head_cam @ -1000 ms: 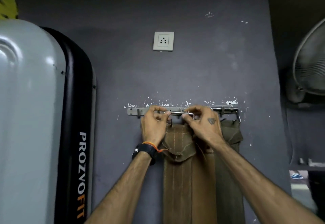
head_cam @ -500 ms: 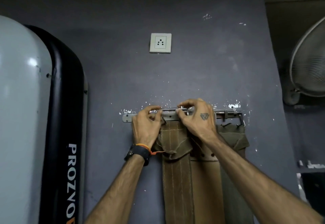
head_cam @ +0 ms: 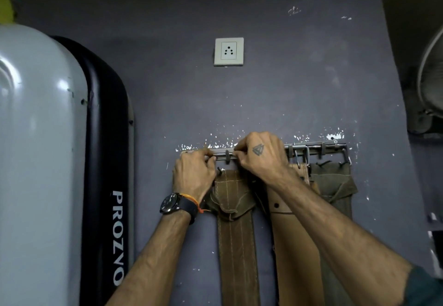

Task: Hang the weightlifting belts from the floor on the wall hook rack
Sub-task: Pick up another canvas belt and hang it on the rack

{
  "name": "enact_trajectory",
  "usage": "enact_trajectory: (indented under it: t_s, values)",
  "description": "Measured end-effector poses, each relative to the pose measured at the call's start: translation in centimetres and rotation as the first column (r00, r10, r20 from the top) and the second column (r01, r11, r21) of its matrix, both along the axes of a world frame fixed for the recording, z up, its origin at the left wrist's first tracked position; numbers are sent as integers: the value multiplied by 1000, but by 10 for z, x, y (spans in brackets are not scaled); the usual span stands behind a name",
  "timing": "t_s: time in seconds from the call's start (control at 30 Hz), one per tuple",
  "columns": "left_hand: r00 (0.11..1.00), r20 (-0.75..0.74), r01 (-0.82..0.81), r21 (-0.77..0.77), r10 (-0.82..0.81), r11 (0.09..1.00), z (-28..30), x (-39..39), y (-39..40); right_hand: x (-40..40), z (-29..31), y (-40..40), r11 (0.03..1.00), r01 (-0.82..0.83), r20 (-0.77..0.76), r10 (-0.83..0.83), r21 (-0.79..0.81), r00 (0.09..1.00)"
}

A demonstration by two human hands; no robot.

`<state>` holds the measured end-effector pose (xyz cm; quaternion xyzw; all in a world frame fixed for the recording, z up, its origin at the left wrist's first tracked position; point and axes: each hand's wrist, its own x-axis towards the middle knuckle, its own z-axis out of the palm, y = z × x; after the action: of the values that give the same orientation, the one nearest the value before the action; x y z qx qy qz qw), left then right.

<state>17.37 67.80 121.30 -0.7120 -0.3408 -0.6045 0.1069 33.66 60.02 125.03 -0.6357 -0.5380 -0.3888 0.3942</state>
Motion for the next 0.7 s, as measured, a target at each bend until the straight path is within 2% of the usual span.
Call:
enact_trajectory:
  t_s: [0.1, 0.23, 0.33, 0.4, 0.5, 0.53, 0.63, 0.7]
  values:
    - [999, -37, -38, 40, 39, 998, -14, -5, -6, 3, -18, -14, 991, -127, -62, 123, -52, 990]
    - [970, 171, 169, 24, -171, 985, -48, 4, -23, 15, -61, -35, 961, -275, -77, 275, 15, 958]
    - [894, 284, 376, -53, -348, 925, -97, 17, -37, 19, -120, -54, 927, -370, -77, 374, 57, 924]
    - [852, 304, 484, -146, -426, 863, -147, 21, -52, 16, -176, -72, 909, -414, -140, 417, 50, 898]
    - [816, 298, 574, -314, -496, 756, -242, 22, -82, 16, -273, -111, 882, -459, -272, 419, -103, 866]
    - [796, 297, 605, -358, -528, 711, -259, 19, -87, 15, -287, -119, 873, -471, -305, 418, -128, 856]
    - [809, 320, 578, -587, -493, 567, -358, 4, -130, 14, -371, -160, 793, -541, -465, 381, -279, 799]
    - [806, 394, 576, -694, -442, 432, -423, -15, -174, 11, -429, -191, 712, -604, -583, 334, -360, 741]
